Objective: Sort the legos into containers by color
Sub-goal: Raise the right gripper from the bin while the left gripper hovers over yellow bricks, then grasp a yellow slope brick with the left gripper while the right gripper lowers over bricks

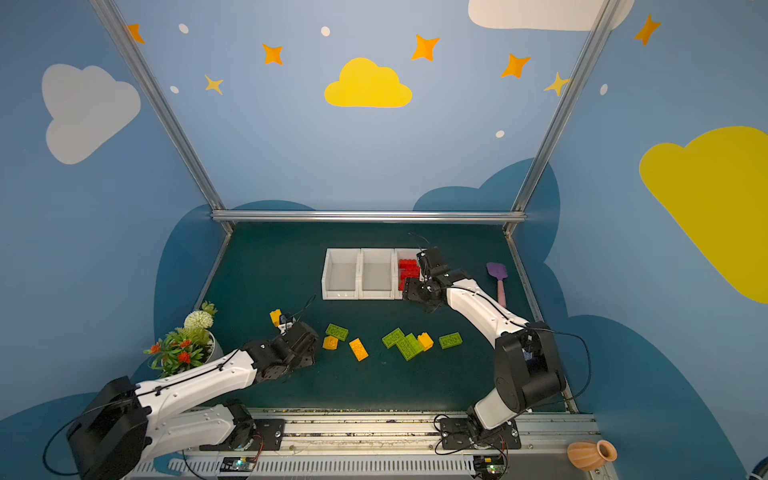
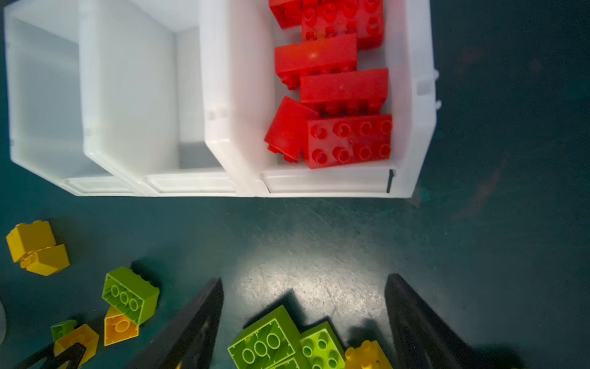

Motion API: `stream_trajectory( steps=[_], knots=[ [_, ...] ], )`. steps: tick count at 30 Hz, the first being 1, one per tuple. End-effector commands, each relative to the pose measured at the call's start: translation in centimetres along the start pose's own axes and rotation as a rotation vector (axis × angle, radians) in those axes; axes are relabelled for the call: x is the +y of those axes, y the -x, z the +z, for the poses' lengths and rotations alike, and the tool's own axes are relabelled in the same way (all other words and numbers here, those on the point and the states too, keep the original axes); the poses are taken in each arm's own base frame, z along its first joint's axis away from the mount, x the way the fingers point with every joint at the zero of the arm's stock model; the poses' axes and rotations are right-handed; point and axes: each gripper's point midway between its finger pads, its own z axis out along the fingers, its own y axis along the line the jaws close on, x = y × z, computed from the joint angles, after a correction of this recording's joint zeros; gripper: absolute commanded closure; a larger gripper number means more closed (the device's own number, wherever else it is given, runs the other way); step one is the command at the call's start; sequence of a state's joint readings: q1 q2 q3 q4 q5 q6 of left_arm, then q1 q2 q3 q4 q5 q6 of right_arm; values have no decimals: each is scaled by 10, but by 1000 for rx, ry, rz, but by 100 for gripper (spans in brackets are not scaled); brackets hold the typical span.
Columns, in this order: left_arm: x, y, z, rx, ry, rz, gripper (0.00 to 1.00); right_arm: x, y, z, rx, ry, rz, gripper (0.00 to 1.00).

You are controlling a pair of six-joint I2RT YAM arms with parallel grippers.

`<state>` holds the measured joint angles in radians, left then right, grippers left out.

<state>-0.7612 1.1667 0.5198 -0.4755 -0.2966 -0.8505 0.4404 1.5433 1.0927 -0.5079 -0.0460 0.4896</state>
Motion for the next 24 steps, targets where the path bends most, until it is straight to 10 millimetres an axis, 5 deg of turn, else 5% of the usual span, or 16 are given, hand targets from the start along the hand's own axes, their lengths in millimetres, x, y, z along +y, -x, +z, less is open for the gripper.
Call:
stream_trajectory(
  steps=[1, 11, 24],
  knots=[
    [-8, 8, 0, -9, -5, -13, 39, 4, 7, -12, -74, 26, -5, 22],
    [-20, 4, 10, 37, -3, 21, 60, -12, -10, -14, -77, -15, -20, 22],
    [-30, 9, 7, 64, 5, 67, 71, -32, -26, -32, -128, -58, -37, 22]
  ],
)
